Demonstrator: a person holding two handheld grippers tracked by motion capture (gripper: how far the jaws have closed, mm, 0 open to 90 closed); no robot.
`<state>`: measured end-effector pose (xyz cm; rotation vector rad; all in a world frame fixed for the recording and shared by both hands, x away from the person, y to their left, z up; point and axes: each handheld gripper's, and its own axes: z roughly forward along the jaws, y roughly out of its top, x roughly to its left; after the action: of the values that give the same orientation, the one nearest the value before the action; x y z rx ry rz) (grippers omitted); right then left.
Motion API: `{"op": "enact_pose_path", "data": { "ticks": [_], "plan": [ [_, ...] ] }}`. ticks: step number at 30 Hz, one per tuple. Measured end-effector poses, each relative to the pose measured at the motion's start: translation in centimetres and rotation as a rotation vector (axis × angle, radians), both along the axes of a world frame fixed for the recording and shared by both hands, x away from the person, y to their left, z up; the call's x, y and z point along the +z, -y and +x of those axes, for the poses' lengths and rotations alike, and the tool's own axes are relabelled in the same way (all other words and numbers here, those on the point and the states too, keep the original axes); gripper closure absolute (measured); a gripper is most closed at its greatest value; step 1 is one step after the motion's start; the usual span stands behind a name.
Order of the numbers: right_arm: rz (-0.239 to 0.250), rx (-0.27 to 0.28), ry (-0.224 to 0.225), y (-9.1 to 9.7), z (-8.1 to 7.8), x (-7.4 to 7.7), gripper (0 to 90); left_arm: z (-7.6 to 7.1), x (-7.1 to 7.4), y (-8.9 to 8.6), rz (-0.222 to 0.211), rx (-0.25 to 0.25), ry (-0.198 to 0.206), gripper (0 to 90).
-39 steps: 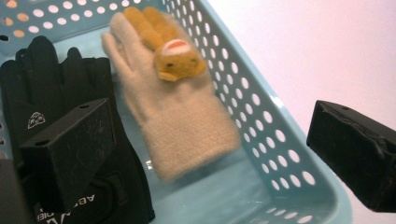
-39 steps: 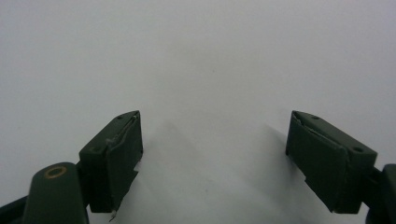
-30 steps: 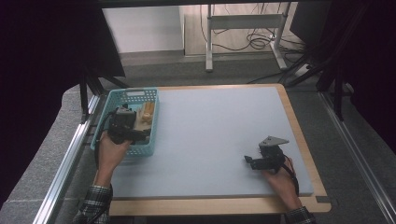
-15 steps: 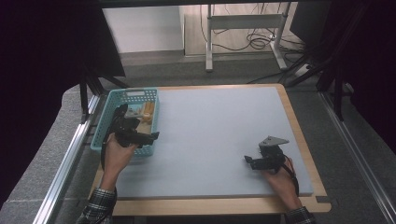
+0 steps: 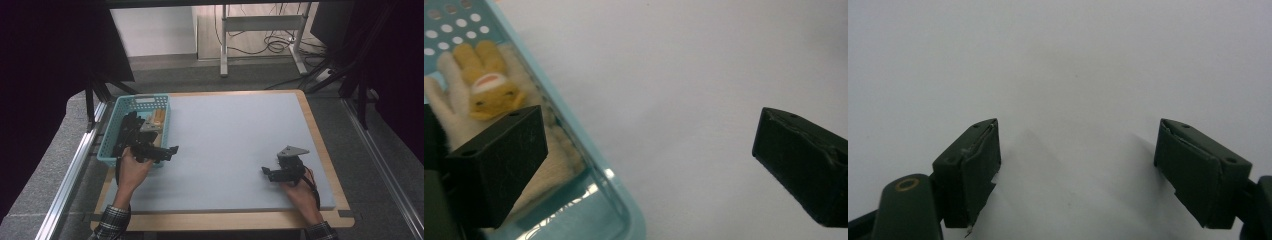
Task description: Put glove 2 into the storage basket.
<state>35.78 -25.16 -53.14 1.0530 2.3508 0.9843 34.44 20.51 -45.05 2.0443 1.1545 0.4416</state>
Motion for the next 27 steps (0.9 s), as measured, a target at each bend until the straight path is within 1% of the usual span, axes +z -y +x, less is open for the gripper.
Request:
{"op": "enact_pose_path", "data": {
  "ticks": [11, 15, 19, 21, 22, 27],
  "plan": [
    [-0.001, 0.000, 0.001, 0.0, 0.0, 0.0, 18.2, -0.4, -0.5, 1.6, -0.042, -0.042, 0.004, 1.7],
    [-0.001, -0.001, 0.001, 0.0, 0.0, 0.0, 18.2, -0.5, -0.7, 2.2, -0.043, -0.057, 0.005, 1.7],
    [-0.001, -0.001, 0.001, 0.0, 0.0, 0.0, 18.2, -0.8, -1.0, 3.0, -0.054, -0.078, 0.006, 1.7],
    [-0.002, -0.001, 0.001, 0.0, 0.0, 0.0, 18.2, -0.8, -1.1, 3.1, -0.054, -0.081, 0.007, 1.7],
    [-0.002, -0.001, 0.001, 0.0, 0.0, 0.0, 18.2, -0.9, -1.2, 3.5, -0.060, -0.089, 0.008, 1.7],
    [-0.002, -0.001, 0.002, 0.0, 0.0, 0.0, 18.2, -1.1, -1.6, 4.3, -0.061, -0.115, 0.012, 1.7]
  ]
}}
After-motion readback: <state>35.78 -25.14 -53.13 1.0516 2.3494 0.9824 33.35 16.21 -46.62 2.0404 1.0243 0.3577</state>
